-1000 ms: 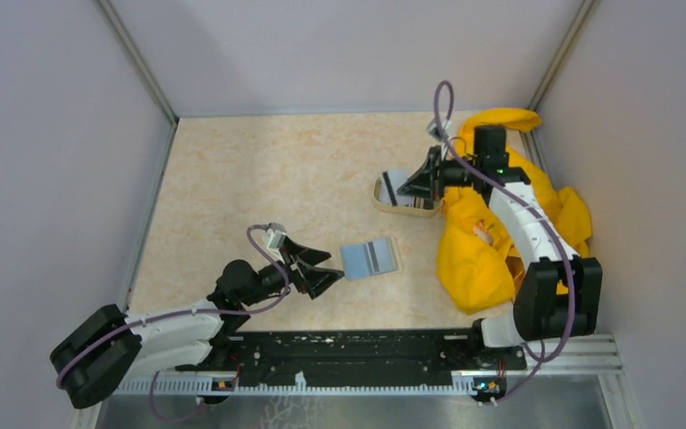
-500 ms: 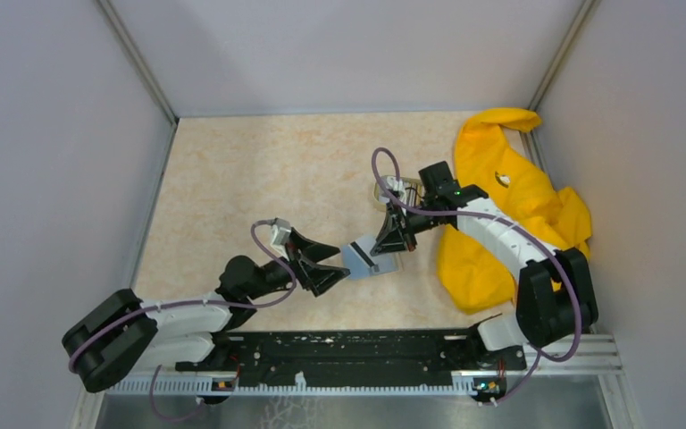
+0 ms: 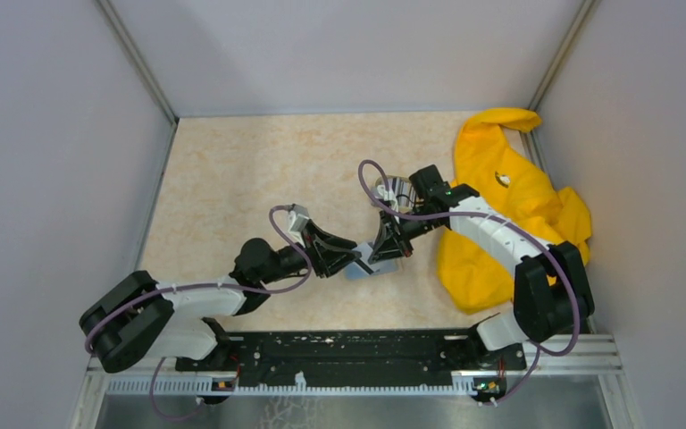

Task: Put the credit cards into the card holder
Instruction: Pick up the credit card from the storage box, then insert the credit card into the card holder.

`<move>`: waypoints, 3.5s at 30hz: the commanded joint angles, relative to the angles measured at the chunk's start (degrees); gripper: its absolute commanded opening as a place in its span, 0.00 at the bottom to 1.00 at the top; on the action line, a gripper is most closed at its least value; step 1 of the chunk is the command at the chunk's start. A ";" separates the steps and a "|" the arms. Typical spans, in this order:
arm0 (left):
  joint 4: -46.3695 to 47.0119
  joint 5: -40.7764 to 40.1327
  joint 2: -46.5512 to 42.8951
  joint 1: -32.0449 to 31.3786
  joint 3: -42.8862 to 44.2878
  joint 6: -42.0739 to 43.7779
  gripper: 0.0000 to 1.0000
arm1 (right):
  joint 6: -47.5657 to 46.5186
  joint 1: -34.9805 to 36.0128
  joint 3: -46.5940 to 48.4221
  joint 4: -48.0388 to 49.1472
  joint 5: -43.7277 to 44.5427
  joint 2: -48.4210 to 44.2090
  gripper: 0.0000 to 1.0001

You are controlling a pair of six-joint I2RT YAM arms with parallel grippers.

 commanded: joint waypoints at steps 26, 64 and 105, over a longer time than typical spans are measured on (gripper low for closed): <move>-12.18 6.44 -0.92 0.17 4.94 7.50 0.19 | -1.89 1.98 3.23 -0.87 2.13 1.38 0.00; 2.02 31.66 30.43 18.02 8.62 -21.72 0.00 | -1.11 3.76 -4.02 14.41 42.47 5.52 0.35; -13.69 29.09 38.90 18.63 18.22 -13.49 0.00 | 1.22 5.14 -0.94 11.21 51.58 11.70 0.34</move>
